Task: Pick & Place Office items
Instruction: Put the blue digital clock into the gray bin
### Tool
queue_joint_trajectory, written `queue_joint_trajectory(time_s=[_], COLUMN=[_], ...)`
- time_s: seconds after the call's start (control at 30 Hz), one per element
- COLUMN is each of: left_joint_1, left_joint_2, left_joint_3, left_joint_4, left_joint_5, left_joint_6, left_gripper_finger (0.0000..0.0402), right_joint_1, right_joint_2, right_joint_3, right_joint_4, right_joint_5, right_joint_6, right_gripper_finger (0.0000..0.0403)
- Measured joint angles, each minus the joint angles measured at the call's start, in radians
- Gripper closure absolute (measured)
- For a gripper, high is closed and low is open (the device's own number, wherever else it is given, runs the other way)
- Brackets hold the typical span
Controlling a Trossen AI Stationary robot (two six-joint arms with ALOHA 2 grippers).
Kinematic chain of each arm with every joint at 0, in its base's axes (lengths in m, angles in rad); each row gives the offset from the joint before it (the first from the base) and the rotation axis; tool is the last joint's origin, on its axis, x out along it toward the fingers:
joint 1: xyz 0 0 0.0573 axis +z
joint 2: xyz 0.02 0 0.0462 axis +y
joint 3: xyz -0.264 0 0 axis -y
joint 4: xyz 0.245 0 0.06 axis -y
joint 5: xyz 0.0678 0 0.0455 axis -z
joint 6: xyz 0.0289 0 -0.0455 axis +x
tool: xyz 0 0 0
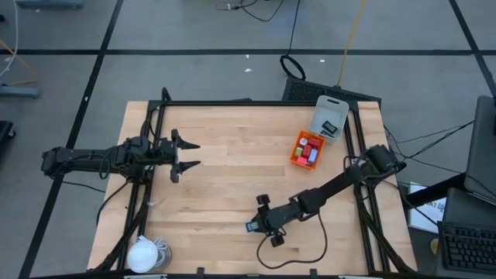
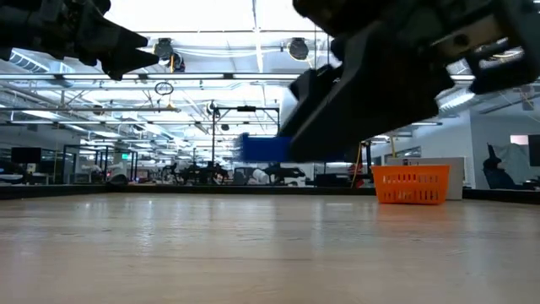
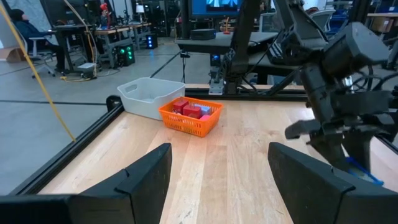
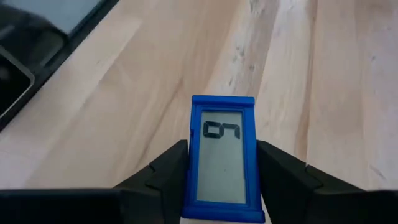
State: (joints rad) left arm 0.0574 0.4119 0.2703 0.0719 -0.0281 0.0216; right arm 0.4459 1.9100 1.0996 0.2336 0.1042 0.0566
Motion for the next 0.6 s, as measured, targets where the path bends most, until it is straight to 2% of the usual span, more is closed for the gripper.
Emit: queue_joint_trajectory(time_s=[0.37,0.5,0.6], left_joint_1=[0.0,0.0,0.0], left_joint_2=[0.0,0.0,0.0], left_joint_3=[0.0,0.0,0.0], left_joint_4=[0.0,0.0,0.0], left_joint_5=[0.0,0.0,0.0], left_joint_6=[0.0,0.0,0.0], left_gripper_finger=[0.0131,0.0131,0.0131], right_joint_1=[0.014,0.022,0.027], right_joint_2=[-0.155,-0.225,-0.299], right_joint_3=[-0.017,-0.111,-0.233], right_joint_4=[-0.113,-0.038,0.053], right_joint_5=[-0.004,-0.003,-0.001], right_joint_6=[0.004,-0.021,-0.003], right_gripper_finger=[0.0249,0.0246,0.0245])
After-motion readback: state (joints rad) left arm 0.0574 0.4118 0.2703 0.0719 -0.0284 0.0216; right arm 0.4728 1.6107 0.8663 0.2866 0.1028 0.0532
